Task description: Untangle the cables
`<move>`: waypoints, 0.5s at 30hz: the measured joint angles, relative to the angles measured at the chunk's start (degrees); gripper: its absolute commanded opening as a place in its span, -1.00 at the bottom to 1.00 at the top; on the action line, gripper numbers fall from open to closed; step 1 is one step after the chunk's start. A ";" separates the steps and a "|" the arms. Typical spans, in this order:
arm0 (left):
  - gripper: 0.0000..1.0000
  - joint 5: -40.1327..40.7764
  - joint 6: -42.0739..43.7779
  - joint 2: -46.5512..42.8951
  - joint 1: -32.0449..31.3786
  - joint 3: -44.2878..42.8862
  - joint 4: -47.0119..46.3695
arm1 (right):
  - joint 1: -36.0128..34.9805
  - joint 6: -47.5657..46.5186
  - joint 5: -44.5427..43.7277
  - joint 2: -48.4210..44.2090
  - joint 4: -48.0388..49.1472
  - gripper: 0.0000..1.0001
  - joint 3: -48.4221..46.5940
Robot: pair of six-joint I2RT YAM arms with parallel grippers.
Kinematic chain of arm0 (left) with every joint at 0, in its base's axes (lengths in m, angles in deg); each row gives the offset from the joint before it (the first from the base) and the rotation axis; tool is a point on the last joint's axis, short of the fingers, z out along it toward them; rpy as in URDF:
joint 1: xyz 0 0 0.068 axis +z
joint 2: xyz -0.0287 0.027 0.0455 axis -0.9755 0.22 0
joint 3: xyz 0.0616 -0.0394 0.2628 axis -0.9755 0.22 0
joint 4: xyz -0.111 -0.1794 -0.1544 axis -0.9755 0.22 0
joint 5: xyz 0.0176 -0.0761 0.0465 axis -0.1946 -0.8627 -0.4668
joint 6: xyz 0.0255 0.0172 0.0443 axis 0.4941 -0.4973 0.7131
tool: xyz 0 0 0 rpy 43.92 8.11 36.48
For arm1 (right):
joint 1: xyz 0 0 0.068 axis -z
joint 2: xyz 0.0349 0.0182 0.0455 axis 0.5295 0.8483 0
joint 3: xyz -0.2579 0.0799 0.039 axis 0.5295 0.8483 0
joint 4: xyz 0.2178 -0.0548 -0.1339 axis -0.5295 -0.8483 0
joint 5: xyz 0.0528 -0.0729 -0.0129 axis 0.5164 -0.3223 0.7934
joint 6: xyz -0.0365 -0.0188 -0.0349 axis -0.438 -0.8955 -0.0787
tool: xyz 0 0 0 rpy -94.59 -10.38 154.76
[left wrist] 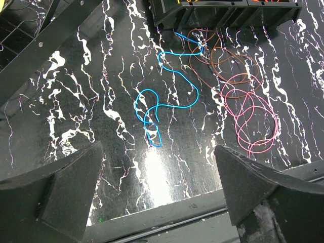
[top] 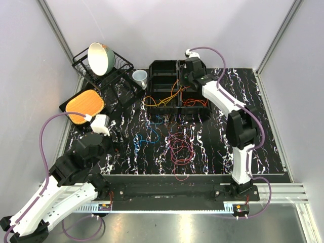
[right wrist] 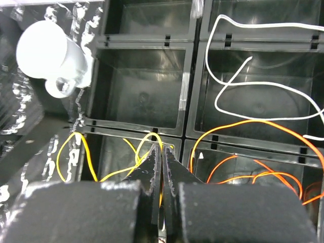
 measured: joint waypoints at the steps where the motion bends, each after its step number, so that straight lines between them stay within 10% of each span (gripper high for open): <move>1: 0.90 0.00 -0.02 0.00 0.00 0.00 -0.02 | -0.59 -0.02 -1.05 1.09 -0.76 -1.00 -0.98; 15: 0.90 0.00 -0.02 0.00 0.00 0.00 -0.02 | -5.20 -0.63 -14.16 11.96 -9.33 -1.00 -10.62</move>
